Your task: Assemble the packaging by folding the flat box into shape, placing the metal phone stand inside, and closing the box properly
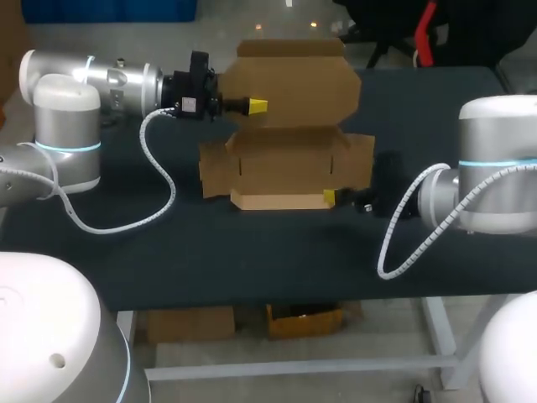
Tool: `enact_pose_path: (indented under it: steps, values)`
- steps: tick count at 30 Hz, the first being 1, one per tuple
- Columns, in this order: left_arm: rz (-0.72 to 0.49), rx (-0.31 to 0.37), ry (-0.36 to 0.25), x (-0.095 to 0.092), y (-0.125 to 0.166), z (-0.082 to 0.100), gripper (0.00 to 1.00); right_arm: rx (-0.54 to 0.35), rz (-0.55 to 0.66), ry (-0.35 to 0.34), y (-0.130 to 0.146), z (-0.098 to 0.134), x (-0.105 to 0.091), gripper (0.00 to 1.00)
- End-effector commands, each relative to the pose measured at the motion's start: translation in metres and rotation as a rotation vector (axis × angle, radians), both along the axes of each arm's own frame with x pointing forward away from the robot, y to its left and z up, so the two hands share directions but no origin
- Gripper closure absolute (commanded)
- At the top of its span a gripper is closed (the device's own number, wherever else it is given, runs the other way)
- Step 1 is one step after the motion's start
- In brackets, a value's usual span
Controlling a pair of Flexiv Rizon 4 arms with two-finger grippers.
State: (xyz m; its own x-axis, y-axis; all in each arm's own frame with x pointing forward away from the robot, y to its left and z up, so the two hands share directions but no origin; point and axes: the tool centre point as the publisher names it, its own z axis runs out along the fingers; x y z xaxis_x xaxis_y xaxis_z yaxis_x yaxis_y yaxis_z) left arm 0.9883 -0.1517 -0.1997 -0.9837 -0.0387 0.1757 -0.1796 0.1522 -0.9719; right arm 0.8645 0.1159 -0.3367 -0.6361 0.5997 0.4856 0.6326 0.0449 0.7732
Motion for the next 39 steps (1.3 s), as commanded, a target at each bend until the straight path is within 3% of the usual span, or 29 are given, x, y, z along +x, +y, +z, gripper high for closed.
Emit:
enact_pose_path:
  steps: [1, 8, 23, 39]
  values:
    - [0.002, -0.001, -0.002, -0.001, 0.000, 0.000, 1.00, 0.005, -0.035, -0.031, 0.014, -0.012, 0.002, 1.00]
    - [0.002, -0.001, -0.002, -0.001, 0.000, 0.000, 1.00, 0.007, -0.075, -0.057, 0.022, -0.023, 0.009, 1.00]
    - [0.002, -0.001, -0.002, -0.001, 0.000, 0.000, 1.00, -0.108, -0.181, -0.133, 0.052, -0.038, 0.018, 1.00]
    - [0.002, -0.001, -0.002, -0.001, 0.000, 0.000, 1.00, -0.166, -0.270, -0.173, 0.071, -0.061, 0.036, 1.00]
